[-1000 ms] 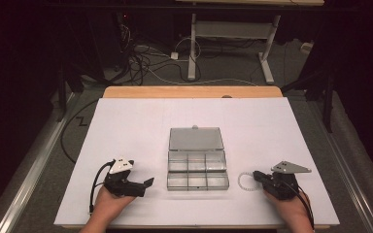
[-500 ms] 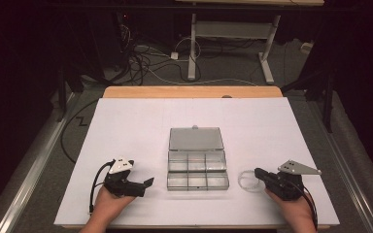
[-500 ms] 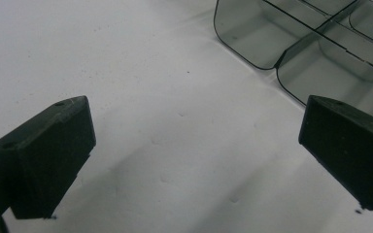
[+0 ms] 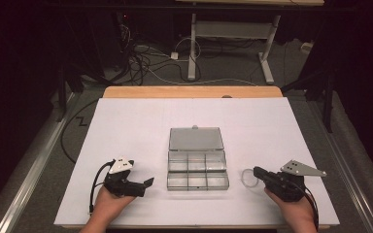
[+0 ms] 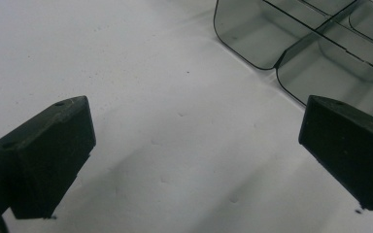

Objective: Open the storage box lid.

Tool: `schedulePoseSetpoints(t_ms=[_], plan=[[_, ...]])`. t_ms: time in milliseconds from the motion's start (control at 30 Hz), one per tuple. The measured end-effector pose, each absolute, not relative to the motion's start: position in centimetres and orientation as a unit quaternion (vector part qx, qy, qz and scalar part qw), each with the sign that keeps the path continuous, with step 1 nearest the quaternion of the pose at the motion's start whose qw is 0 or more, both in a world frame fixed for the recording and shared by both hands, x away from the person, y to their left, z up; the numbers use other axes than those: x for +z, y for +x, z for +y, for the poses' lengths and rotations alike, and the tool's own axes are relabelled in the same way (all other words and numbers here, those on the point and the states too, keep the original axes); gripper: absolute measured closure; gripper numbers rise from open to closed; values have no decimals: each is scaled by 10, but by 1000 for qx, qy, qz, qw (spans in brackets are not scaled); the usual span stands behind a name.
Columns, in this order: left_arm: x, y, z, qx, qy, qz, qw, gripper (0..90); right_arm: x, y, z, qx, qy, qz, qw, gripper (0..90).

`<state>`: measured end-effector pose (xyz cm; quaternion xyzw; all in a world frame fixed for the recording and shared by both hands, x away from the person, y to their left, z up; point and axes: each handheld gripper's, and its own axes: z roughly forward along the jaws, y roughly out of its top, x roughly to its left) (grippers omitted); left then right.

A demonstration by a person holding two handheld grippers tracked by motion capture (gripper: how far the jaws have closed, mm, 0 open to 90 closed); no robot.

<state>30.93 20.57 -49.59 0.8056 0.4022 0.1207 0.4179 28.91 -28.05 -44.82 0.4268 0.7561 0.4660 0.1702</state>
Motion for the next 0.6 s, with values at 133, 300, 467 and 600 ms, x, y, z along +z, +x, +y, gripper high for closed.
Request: schedulePoseSetpoints(t_ms=[133, 300, 467, 600], plan=[[-496, 309, 206, 120, 806, 402, 418, 0, -447, 289, -279, 472, 424, 755, 169, 879], [-496, 309, 206, 120, 806, 402, 418, 0, -445, 289, -277, 475, 420, 755, 169, 880], [-496, 309, 206, 121, 806, 401, 418, 0, -445, 290, -274, 477, 417, 755, 168, 879], [-496, 309, 206, 120, 806, 401, 418, 0, -444, 290, -272, 479, 415, 755, 167, 880]])
